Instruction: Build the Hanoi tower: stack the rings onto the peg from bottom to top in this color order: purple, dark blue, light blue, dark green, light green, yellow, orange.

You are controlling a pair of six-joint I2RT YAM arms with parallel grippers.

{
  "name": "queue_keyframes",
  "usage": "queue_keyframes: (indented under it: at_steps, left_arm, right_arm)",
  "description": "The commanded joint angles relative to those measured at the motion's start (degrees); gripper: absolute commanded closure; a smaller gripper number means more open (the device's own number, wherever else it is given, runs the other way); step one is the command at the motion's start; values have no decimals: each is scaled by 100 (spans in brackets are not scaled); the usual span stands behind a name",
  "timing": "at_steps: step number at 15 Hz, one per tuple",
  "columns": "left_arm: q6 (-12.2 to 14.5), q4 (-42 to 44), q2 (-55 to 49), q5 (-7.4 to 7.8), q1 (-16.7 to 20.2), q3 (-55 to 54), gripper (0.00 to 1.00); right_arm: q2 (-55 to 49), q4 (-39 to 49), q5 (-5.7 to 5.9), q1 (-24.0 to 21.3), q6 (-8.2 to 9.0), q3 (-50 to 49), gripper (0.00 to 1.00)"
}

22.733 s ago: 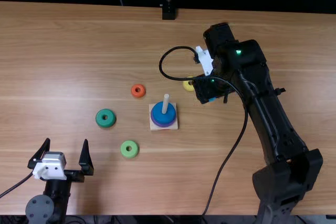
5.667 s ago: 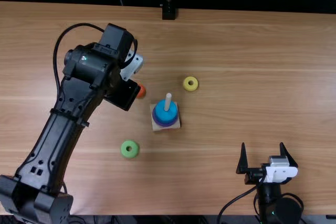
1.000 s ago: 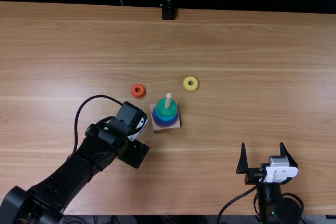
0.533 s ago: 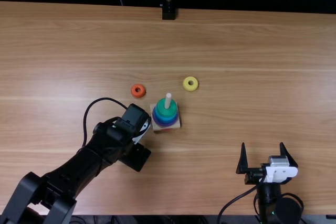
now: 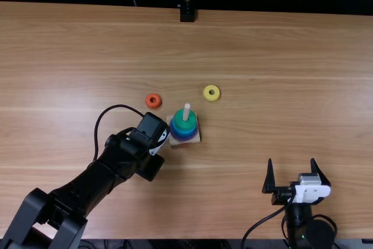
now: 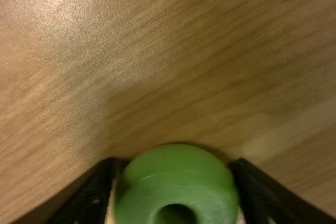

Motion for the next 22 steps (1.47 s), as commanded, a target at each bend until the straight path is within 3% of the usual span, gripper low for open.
queue_keyframes:
  at_steps: [1,4,9,14,19,22]
  left_arm:
    - [21,-42,138,-14,-64,76,100]
    - [-1,-232,112,-14,-11,340,100]
    - [42,-2900,121,-14,77,2573,100]
    - [10,-4303,622,-25,51,4972,100]
    - [-11,-4872,1624,-4,-2,6958,100]
    - [-22,-4957,1993,7,-73,7530,100]
  right_arm:
    - [-73,-96,13,-74,-13,-44,0]
    - [-73,-96,13,-74,-13,-44,0]
    - [-73,-96,13,-74,-13,-44,0]
    - [-73,-96,13,-74,-13,-44,0]
    - [-73,-96,13,-74,-13,-44,0]
    - [-73,-96,13,-74,-13,-44,0]
